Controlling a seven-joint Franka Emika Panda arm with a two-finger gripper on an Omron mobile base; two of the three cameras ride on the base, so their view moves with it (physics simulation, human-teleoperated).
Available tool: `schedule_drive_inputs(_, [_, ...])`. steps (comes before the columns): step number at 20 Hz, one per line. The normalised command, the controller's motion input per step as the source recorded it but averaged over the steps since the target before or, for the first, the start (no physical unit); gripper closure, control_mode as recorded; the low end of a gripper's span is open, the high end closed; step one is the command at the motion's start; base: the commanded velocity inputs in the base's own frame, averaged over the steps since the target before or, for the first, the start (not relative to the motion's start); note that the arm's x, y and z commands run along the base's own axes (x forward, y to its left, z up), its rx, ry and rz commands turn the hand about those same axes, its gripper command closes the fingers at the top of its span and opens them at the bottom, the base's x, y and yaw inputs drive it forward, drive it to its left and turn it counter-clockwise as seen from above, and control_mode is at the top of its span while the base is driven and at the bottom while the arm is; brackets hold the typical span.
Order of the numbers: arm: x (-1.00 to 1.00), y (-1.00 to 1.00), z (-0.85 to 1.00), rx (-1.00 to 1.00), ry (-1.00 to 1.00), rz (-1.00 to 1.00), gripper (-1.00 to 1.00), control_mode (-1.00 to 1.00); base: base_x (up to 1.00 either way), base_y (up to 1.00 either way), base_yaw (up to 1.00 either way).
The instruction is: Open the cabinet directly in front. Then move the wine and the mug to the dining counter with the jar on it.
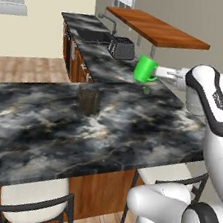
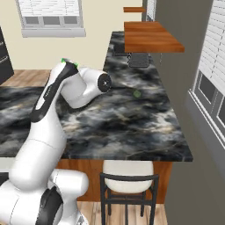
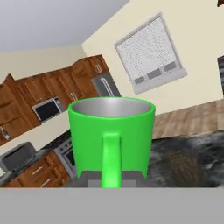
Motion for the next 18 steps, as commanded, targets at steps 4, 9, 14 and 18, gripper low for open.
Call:
schedule_drive_inputs(4, [0.58, -0.18, -0.30, -0.01, 0.22, 0.07, 1.00, -1.00, 0.00, 0.00, 0.00])
schedule_drive_inputs(9, [0.29, 0.01, -0.45, -0.18, 0.09, 0.04, 1.00, -1.00, 0.00, 0.00, 0.00])
schedule_drive_inputs(14, [0.00, 0.01, -0.71, -0.29, -0.21, 0.14, 1.00, -1.00, 0.00, 0.00, 0.00])
schedule_drive_inputs(18, [-0.03, 0.03, -0.91, -0.30, -0.25, 0.16, 1.00, -1.00, 0.00, 0.00, 0.00])
